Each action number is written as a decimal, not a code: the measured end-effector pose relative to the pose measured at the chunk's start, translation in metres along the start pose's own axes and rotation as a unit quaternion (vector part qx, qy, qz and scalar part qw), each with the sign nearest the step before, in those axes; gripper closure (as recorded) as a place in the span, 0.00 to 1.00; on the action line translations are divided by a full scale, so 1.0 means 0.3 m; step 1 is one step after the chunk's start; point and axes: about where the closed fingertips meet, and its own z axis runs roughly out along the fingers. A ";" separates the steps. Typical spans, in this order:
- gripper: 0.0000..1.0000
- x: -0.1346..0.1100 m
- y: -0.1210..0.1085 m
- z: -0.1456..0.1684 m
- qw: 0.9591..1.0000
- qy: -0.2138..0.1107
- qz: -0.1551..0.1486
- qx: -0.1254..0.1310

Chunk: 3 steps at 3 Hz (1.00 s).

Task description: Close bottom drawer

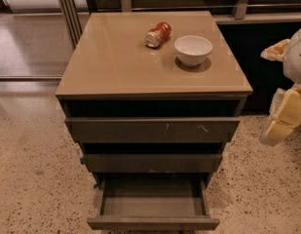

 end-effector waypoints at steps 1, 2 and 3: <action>0.00 0.074 0.091 0.205 0.996 -0.072 0.049 -0.028; 0.00 0.096 0.119 0.435 0.985 -0.139 0.095 -0.042; 0.18 0.091 0.058 0.462 0.982 -0.155 0.108 -0.010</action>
Offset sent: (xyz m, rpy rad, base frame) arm 0.0699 0.0099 -0.2085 0.5531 -0.1353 -0.2070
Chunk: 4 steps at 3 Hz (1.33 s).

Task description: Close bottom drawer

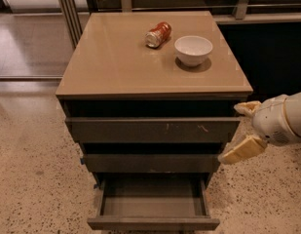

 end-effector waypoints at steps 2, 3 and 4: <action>0.64 0.000 0.000 0.000 1.000 0.000 0.000 0.000; 0.87 0.000 0.000 0.000 1.000 0.000 0.000 0.000; 1.00 0.000 0.000 0.000 1.000 0.000 0.000 0.000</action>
Offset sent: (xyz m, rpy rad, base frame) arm -0.0001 0.0000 0.0001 -0.0003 -0.0002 0.0001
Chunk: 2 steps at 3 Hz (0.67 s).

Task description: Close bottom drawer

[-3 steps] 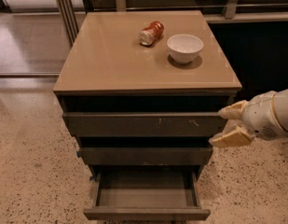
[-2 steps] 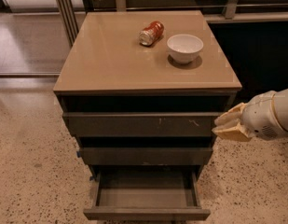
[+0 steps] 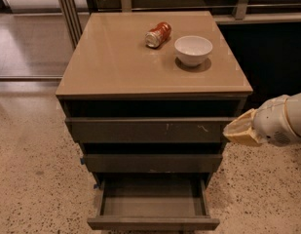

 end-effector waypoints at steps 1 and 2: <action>1.00 0.046 0.013 0.045 0.999 -0.017 0.026 0.005; 1.00 0.171 0.049 0.152 0.996 -0.042 0.080 0.023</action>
Offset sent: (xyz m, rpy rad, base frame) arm -0.0156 -0.0320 -0.1433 0.2097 -0.0193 -0.3235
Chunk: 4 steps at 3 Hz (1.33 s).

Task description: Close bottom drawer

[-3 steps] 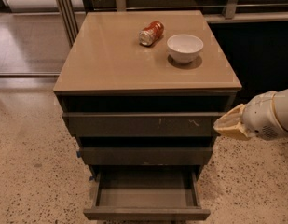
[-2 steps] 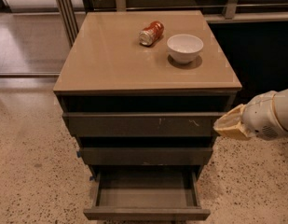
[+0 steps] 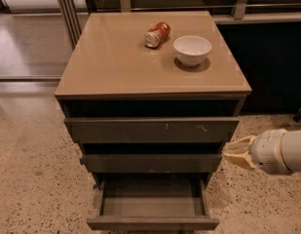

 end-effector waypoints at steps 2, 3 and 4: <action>1.00 0.307 -0.001 0.203 0.993 -0.022 0.112 0.030; 1.00 0.307 -0.001 0.203 0.993 -0.022 0.112 0.030; 1.00 0.367 0.012 0.243 0.989 -0.027 0.145 0.015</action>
Offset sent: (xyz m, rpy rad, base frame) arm -0.0175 -0.0406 -0.1621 0.1722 0.0936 -0.2913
